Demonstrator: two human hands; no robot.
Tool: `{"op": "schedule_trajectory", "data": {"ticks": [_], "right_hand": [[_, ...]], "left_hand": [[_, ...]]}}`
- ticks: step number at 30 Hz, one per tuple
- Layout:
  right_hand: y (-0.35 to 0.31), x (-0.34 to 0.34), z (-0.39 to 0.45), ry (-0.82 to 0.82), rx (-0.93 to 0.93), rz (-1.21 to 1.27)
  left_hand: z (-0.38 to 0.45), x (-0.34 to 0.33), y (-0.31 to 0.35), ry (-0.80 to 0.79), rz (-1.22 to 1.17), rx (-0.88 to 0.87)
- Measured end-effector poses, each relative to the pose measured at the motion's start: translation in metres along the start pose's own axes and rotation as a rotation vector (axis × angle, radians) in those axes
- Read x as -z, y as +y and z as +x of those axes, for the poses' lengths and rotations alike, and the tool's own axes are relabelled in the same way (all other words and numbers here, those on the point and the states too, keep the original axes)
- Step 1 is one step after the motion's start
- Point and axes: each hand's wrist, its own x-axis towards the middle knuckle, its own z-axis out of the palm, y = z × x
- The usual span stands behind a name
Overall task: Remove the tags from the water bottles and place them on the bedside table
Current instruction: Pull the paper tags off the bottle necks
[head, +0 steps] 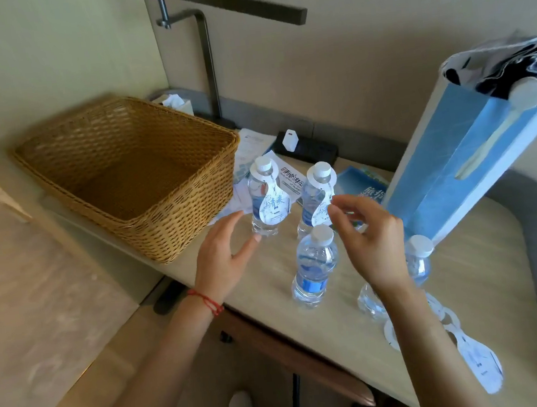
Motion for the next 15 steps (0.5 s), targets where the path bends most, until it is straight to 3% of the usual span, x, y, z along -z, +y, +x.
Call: {"op": "schedule_trajectory", "data": {"ticks": [10,15], "right_hand": [[-0.004,-0.061,0.094,-0.06,-0.047,-0.049],[0.002,-0.09,0.134,-0.184,-0.06,-0.103]], "left_hand": [[0.086,-0.012,-0.038,-0.087,-0.142,-0.073],[0.115,-0.029,-0.062,-0.156,-0.202,-0.066]]}}
